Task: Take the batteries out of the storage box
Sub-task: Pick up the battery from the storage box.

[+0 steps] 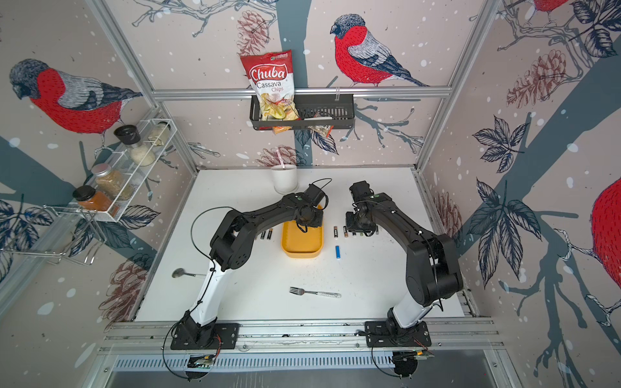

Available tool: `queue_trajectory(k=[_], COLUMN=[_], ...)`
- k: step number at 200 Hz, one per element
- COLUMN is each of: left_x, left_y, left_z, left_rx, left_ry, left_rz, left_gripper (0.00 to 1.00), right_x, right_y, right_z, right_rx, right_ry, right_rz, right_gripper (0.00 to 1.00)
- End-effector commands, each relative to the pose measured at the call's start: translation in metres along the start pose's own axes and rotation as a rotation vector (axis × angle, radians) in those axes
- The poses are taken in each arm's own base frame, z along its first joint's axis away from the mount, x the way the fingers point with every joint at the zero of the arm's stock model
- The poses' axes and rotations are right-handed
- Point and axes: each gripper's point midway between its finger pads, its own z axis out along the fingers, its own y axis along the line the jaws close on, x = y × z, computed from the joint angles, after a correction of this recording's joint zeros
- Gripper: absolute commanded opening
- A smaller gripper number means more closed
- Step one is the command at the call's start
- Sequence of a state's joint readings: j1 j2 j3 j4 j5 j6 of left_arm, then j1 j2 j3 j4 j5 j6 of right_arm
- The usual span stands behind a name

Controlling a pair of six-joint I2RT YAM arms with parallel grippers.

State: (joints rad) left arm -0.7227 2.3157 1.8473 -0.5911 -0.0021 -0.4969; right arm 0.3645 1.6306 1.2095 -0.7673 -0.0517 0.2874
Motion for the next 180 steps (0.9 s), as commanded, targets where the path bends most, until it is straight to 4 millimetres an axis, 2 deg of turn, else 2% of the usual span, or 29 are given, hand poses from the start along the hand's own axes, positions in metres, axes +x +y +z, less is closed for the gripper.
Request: queue_trajectory(k=[1, 39, 112, 180], left_x=[0.014, 0.017, -0.002, -0.006], left_y=[0.007, 0.004, -0.013, -0.003], left_z=[0.003, 0.004, -0.029, -0.053], left_rx=[-0.046, -0.029, 0.043, 0.038], left_ry=[0.054, 0.066, 0.005, -0.027], left_rz=[0.021, 0.019, 0.01, -0.022], left_gripper=[0.21, 0.13, 0.1, 0.09], right_x=[0.002, 0.002, -0.002, -0.011], right_y=[0.0, 0.0, 0.007, 0.016], right_z=[0.0, -0.001, 0.001, -0.001], right_rx=[-0.002, -0.006, -0.015, -0.022], right_ry=[0.004, 0.003, -0.004, -0.014], right_rz=[-0.005, -0.003, -0.01, -0.026], right_gripper=[0.37, 0.37, 0.37, 0.37])
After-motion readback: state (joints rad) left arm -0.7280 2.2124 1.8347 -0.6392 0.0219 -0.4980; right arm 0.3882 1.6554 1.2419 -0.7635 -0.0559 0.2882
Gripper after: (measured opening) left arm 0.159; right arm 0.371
